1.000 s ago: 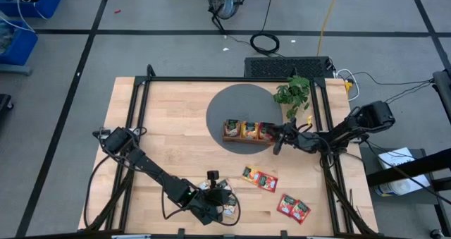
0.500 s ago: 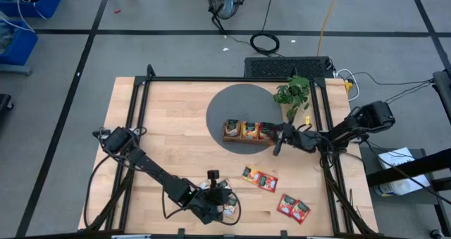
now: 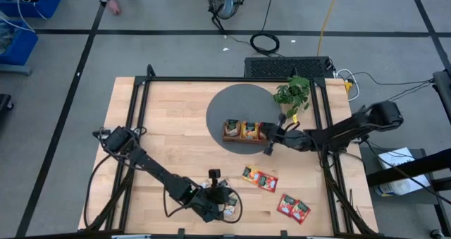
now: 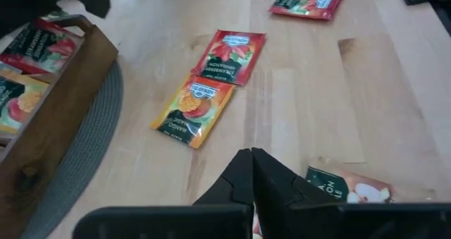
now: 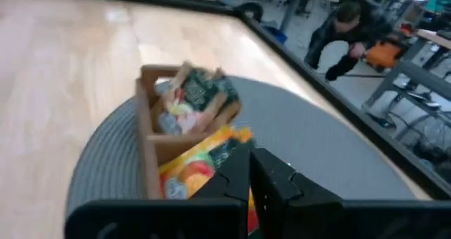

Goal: Pick & Place Tea
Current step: Put the red tea bag into the right section of the wooden organiser

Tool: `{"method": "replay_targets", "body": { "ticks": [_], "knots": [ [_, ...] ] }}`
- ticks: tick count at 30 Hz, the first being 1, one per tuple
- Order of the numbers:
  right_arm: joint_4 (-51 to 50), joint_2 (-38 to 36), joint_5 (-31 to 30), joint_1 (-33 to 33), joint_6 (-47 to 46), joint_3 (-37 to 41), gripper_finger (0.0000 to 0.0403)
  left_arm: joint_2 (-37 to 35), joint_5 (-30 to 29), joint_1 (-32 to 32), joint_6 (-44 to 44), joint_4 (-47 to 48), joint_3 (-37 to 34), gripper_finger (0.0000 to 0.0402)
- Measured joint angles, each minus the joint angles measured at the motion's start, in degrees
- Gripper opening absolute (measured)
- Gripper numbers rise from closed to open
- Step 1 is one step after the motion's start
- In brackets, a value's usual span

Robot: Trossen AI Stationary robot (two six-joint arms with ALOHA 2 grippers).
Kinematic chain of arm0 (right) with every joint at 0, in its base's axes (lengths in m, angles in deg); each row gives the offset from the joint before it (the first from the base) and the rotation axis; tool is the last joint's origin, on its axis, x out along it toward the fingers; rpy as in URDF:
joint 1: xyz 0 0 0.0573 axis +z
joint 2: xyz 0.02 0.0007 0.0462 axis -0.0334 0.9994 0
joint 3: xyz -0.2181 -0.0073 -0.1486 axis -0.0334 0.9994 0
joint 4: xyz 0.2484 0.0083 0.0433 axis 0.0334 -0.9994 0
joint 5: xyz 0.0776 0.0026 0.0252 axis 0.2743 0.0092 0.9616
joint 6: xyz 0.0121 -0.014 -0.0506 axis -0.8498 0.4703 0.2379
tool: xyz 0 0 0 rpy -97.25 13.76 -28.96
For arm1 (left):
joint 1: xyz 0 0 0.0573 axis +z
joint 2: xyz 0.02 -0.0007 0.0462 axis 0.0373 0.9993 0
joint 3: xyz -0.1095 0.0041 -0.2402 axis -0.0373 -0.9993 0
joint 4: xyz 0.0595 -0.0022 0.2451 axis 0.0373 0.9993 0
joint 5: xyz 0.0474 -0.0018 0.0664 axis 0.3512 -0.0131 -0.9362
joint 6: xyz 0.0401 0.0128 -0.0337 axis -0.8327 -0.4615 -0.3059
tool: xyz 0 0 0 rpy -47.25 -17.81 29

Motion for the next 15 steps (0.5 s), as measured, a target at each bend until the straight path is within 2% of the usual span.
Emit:
{"method": "replay_targets", "body": {
  "ticks": [9, 15],
  "knots": [
    [-14.02, -9.21, -2.85, -0.06, -4.33, -0.04, 0.0001, 0.0, 0.22, 2.36, -1.02, -2.59, 0.0, 0.004],
    [-23.57, -10.19, -2.85, -0.04, -9.52, -0.03, 0.0001, 0.68, 0.96, 2.8, 1.07, -2.94, -1.62, 0.0042]
  ]
}}
